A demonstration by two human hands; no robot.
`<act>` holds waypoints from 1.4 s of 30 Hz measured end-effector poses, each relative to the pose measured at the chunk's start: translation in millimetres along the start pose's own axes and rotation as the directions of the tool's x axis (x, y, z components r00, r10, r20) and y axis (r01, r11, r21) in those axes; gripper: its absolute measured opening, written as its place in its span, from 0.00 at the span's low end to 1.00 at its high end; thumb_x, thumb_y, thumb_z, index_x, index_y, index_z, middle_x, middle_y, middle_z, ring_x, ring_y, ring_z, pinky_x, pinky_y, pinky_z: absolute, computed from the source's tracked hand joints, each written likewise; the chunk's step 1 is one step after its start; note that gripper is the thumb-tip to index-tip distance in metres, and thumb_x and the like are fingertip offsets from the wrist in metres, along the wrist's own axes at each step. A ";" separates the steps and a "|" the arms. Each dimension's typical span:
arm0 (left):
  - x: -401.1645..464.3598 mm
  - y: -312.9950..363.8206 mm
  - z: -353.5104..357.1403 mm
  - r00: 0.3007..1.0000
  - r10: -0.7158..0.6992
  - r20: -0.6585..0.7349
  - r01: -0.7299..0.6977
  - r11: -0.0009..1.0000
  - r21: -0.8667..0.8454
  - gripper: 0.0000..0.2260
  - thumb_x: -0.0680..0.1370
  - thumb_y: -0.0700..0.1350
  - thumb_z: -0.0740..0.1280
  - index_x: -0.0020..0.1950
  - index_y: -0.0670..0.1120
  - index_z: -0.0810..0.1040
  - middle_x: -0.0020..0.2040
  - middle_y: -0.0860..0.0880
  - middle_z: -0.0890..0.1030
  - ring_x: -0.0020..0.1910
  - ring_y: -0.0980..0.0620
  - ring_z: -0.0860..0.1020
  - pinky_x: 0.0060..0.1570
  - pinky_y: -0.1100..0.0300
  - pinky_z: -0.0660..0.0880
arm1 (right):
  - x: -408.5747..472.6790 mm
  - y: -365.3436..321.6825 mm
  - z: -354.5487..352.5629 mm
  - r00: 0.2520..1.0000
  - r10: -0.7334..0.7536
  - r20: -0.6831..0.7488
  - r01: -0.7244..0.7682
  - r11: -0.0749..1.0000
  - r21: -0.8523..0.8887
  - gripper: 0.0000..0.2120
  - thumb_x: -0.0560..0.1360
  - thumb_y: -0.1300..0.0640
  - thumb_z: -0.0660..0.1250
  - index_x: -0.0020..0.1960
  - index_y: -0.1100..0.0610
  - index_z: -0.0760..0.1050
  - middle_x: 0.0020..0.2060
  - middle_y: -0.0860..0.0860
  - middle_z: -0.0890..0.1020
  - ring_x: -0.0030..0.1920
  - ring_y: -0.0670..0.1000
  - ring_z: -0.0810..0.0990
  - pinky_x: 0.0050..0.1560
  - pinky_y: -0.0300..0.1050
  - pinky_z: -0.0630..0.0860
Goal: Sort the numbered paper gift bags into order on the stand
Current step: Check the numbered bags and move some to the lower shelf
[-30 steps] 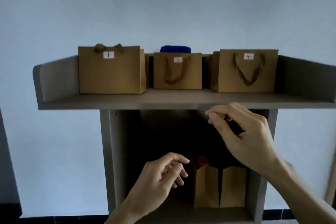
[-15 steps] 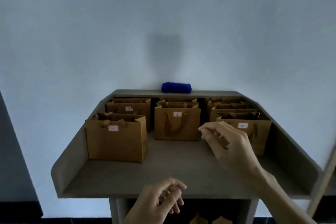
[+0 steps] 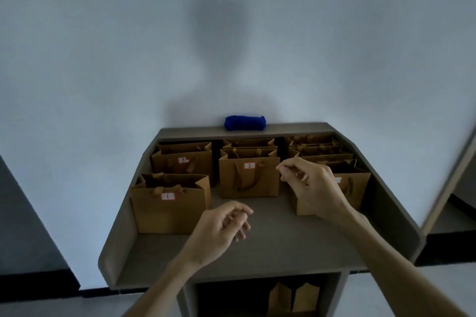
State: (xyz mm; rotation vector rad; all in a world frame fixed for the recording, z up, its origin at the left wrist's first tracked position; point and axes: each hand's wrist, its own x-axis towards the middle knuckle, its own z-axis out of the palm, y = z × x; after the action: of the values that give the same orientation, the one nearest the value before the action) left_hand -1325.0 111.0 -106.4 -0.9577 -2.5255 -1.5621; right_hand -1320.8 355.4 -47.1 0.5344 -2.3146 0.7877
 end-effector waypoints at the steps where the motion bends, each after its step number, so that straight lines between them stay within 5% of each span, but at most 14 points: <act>1: 4.6 -1.1 -2.0 1.000 0.009 -0.004 -0.009 1.000 0.011 0.07 0.81 0.45 0.63 0.57 0.49 0.78 0.44 0.50 0.83 0.41 0.51 0.84 0.41 0.54 0.82 | 2.1 2.0 0.7 1.000 0.012 0.000 -0.012 1.000 -0.001 0.08 0.79 0.55 0.65 0.57 0.52 0.78 0.43 0.39 0.80 0.45 0.37 0.81 0.46 0.26 0.74; 6: 30.8 -9.7 -1.8 1.000 0.001 -0.010 -0.001 1.000 0.026 0.07 0.81 0.44 0.63 0.57 0.48 0.78 0.43 0.52 0.83 0.40 0.52 0.83 0.41 0.55 0.82 | 14.4 23.0 7.5 0.999 0.048 0.024 -0.047 0.998 -0.038 0.08 0.79 0.56 0.66 0.57 0.53 0.78 0.43 0.40 0.80 0.44 0.35 0.79 0.47 0.24 0.72; 16: 100.3 -39.9 0.8 0.997 0.003 -0.072 0.012 0.978 0.207 0.08 0.81 0.43 0.63 0.59 0.50 0.77 0.46 0.55 0.82 0.43 0.58 0.82 0.43 0.63 0.80 | 69.2 115.6 32.2 0.949 0.151 0.277 -0.119 0.985 -0.128 0.09 0.80 0.54 0.64 0.59 0.51 0.78 0.53 0.46 0.81 0.53 0.44 0.78 0.52 0.35 0.76; 23: 136.1 -54.6 -12.7 0.979 -0.034 -0.199 0.084 0.965 0.250 0.09 0.81 0.44 0.63 0.59 0.51 0.78 0.50 0.57 0.81 0.48 0.61 0.81 0.46 0.62 0.80 | 112.6 152.6 65.7 0.832 0.197 0.519 -0.005 0.937 -0.348 0.17 0.79 0.47 0.64 0.67 0.47 0.73 0.65 0.51 0.72 0.65 0.52 0.70 0.65 0.52 0.71; 33: 181.1 -68.3 -40.5 0.959 0.021 -0.282 0.094 0.917 0.387 0.08 0.80 0.44 0.64 0.58 0.51 0.79 0.53 0.57 0.79 0.50 0.62 0.78 0.48 0.72 0.75 | 120.6 155.8 80.4 0.844 0.095 0.528 0.124 0.923 -0.365 0.13 0.79 0.47 0.65 0.62 0.48 0.77 0.61 0.50 0.73 0.62 0.50 0.70 0.61 0.46 0.70; 39: 209.9 -92.8 -53.1 0.984 -0.007 -0.180 0.113 0.800 0.589 0.11 0.79 0.46 0.66 0.61 0.50 0.77 0.62 0.51 0.76 0.64 0.53 0.73 0.66 0.52 0.70 | 97.3 145.7 68.0 0.849 0.031 0.528 0.183 0.919 -0.350 0.12 0.78 0.43 0.65 0.56 0.48 0.78 0.57 0.48 0.71 0.54 0.47 0.69 0.51 0.39 0.66; 42: 208.4 -97.4 -52.9 0.995 -0.085 -0.048 0.096 0.799 0.594 0.14 0.78 0.46 0.67 0.63 0.52 0.75 0.62 0.52 0.77 0.63 0.56 0.74 0.64 0.53 0.73 | 81.7 140.0 63.9 0.848 0.004 0.530 0.221 0.907 -0.359 0.12 0.77 0.43 0.65 0.56 0.48 0.78 0.57 0.48 0.70 0.54 0.47 0.69 0.52 0.40 0.67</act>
State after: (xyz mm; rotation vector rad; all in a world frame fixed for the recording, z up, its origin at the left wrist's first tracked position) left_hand -1558.9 138.9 -90.7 -0.7266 -2.7924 -0.6665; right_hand -1483.2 403.4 -87.7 0.7496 -2.8063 0.0731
